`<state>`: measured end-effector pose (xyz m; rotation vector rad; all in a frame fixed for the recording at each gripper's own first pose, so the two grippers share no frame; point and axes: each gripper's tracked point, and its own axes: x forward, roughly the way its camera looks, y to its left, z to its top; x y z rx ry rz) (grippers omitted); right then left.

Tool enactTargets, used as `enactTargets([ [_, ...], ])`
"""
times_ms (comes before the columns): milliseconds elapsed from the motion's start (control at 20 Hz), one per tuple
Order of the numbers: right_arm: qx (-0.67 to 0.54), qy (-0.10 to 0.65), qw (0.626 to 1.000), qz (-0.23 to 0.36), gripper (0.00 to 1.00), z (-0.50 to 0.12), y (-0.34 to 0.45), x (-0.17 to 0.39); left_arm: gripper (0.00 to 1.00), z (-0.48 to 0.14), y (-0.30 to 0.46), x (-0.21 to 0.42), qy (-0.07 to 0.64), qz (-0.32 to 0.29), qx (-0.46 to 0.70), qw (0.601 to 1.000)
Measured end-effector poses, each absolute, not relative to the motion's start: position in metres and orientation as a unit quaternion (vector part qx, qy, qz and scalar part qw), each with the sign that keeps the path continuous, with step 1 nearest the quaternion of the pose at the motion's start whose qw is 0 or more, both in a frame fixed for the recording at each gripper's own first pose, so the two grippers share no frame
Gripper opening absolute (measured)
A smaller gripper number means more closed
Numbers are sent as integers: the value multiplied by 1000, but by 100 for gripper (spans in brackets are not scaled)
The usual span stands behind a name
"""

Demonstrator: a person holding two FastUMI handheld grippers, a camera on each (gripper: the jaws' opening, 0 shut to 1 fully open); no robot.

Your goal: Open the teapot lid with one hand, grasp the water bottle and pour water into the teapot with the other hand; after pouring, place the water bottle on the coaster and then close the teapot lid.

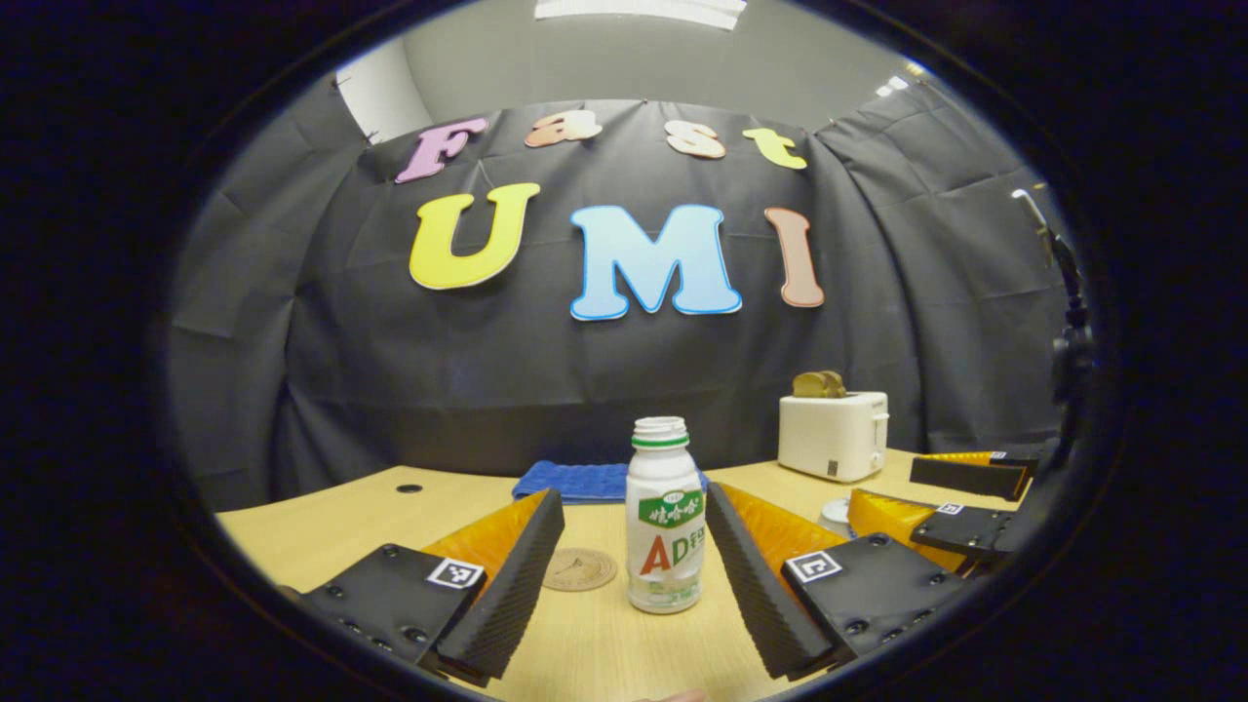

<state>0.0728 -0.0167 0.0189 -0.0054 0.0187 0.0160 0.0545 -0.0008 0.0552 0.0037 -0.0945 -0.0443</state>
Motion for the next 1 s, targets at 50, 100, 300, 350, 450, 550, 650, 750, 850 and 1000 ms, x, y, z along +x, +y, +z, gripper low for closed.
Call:
enactTargets([
  [50, 5, 19, 1000, 7, 97, 18, -19, 84, 98, 53, 1, 61, -46, -22, -3, 999],
  [100, 10, 23, 1000, 3, 97, 17, -23, 94, 100, 50, 5, 66, -41, -20, -7, 999],
  [300, 5, 42, 999, -13, 97, 7, -35, 123, 96, 33, 6, 77, -18, -26, -13, 999],
  [350, 9, 50, 999, -15, 91, 3, -36, 127, 96, 33, 7, 79, -18, -28, -10, 999],
  [450, 10, 73, 997, -23, 67, -10, -41, 134, 100, 35, 6, 79, -18, -33, -15, 999],
  [550, 7, 76, 997, -20, 53, -11, -42, 137, 100, 37, 7, 77, -22, -35, -19, 999],
  [650, -15, 76, 997, -19, 52, -12, -38, 136, 96, 38, 10, 77, -24, -31, -21, 999],
  [750, -37, 75, 996, -28, 17, -8, -40, 145, 100, 37, 13, 76, -22, -29, -22, 999],
  [850, -36, 72, 996, -21, 17, -7, -38, 133, 100, 36, 15, 76, -20, -26, -21, 999],
  [1000, -8, 76, 997, -15, 2, -9, -41, 133, 100, 32, 17, 77, -17, -23, -23, 999],
])
